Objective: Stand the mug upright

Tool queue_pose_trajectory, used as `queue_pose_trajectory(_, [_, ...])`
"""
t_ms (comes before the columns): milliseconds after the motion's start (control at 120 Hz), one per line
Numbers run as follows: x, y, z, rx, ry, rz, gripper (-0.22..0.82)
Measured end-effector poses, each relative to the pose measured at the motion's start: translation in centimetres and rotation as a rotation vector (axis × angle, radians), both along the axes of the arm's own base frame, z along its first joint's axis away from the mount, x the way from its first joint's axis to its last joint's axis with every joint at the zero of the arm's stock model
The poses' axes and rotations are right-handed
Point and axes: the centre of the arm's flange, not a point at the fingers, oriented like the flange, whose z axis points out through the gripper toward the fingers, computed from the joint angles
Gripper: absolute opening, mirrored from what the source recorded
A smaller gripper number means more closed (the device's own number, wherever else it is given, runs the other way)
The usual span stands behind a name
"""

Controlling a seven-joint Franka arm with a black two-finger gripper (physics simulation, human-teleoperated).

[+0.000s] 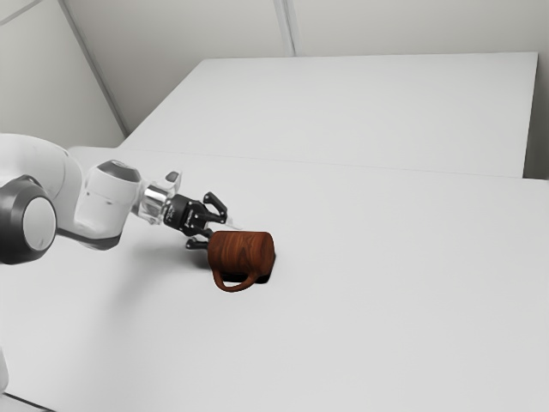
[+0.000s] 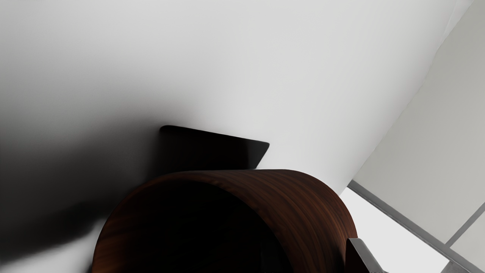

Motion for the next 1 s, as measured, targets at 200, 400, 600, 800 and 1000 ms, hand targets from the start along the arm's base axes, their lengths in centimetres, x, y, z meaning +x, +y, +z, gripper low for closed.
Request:
queue_pose_trajectory(200, [1.1, -0.2, 1.6, 0.019, -0.035, -0.006, -0.11])
queue_pose_trajectory(400, [1.4, -1.0, 2.0, 0.049, -0.031, -0.033, -0.14])
queue_pose_trajectory(600, [2.3, -3.5, 8.1, 0.334, -0.127, -0.271, -0.15])
queue_pose_trajectory(800, [2.3, -5.1, 11.3, 0.683, -0.211, -0.493, -0.17])
queue_pose_trajectory(1000, [3.0, -5.2, 11.6, 0.952, -0.273, -0.647, -0.17])
